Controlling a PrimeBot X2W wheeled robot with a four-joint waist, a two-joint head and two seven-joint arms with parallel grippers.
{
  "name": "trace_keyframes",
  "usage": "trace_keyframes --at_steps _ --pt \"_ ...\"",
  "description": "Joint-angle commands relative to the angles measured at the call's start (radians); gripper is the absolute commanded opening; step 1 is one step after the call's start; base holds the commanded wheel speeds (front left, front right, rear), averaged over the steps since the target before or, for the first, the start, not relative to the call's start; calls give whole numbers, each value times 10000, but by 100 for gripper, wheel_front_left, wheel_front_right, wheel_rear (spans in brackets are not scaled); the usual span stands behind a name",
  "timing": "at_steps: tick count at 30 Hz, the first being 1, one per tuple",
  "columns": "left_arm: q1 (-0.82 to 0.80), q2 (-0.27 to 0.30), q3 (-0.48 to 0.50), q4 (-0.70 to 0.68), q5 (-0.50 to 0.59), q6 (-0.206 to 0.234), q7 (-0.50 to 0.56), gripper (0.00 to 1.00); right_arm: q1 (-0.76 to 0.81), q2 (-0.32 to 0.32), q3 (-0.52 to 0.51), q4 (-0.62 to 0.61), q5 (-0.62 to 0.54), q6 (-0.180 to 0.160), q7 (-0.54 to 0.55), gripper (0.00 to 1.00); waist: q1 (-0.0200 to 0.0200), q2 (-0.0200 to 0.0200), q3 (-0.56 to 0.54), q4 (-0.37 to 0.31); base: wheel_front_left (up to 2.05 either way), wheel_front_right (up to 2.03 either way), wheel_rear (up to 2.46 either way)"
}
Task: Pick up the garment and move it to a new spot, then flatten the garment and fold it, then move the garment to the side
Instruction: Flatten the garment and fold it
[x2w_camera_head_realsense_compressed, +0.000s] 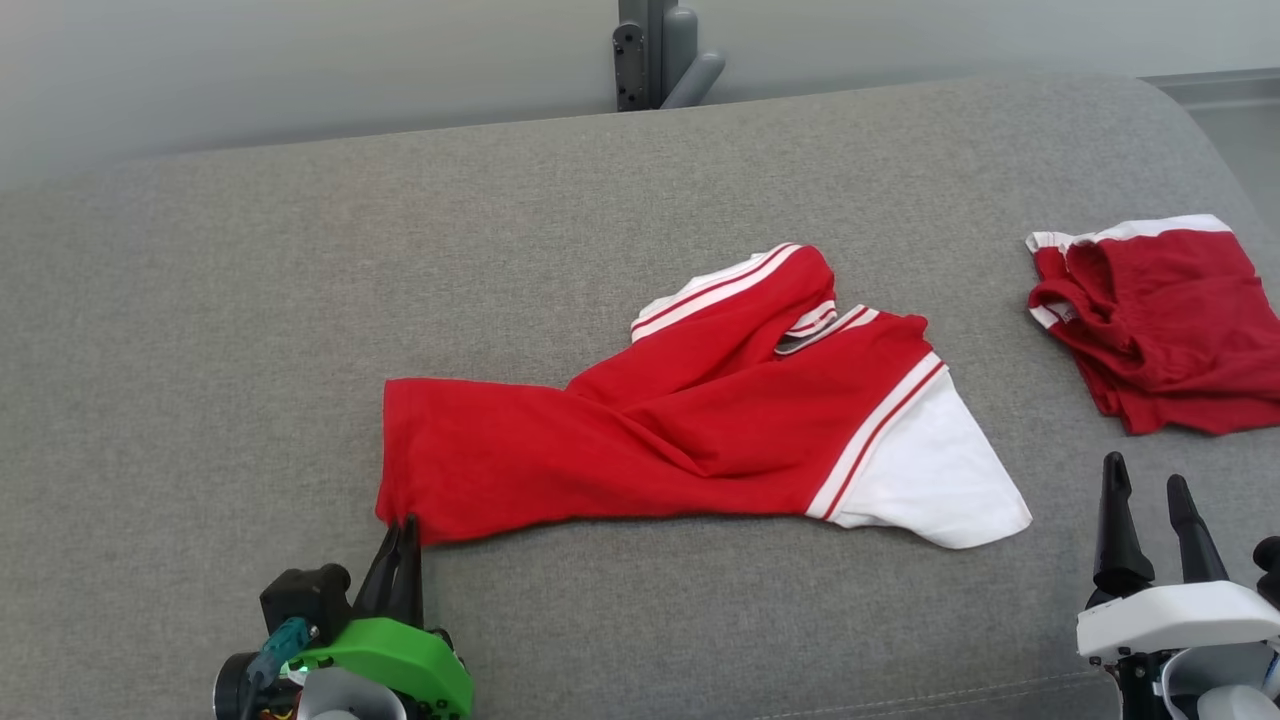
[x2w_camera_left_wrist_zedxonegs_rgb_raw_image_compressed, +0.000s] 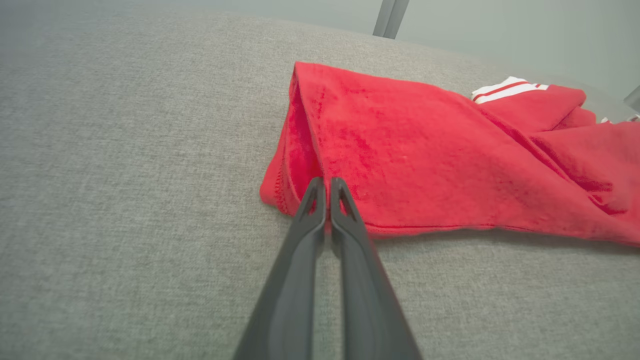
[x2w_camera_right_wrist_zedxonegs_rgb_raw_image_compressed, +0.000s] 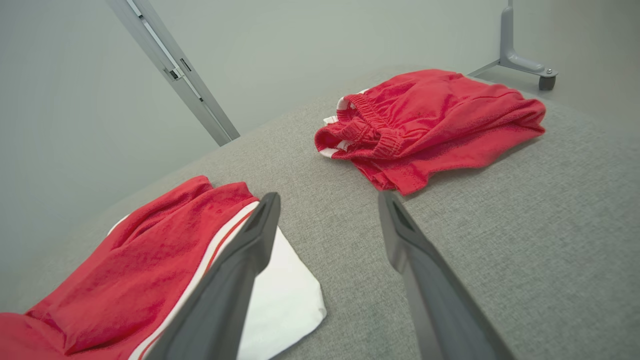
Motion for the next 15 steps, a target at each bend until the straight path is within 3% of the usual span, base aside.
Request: trace_keyframes --at_steps 1,10,15 --pt "216 70 27 -175 45 -36 -46 0 135 24 9 -47 -47 -6 8 100 0 0 -64 141 0 0 0" --pt "1313 588 177 -1337 -172 188 643 0 172 86 12 88 -101 -6 37 100 0 0 -157 491 0 0 0" --pt "1425 593 284 -1153 -408 289 1007 0 92 119 158 175 -155 -6 89 100 0 0 -202 396 0 0 0"
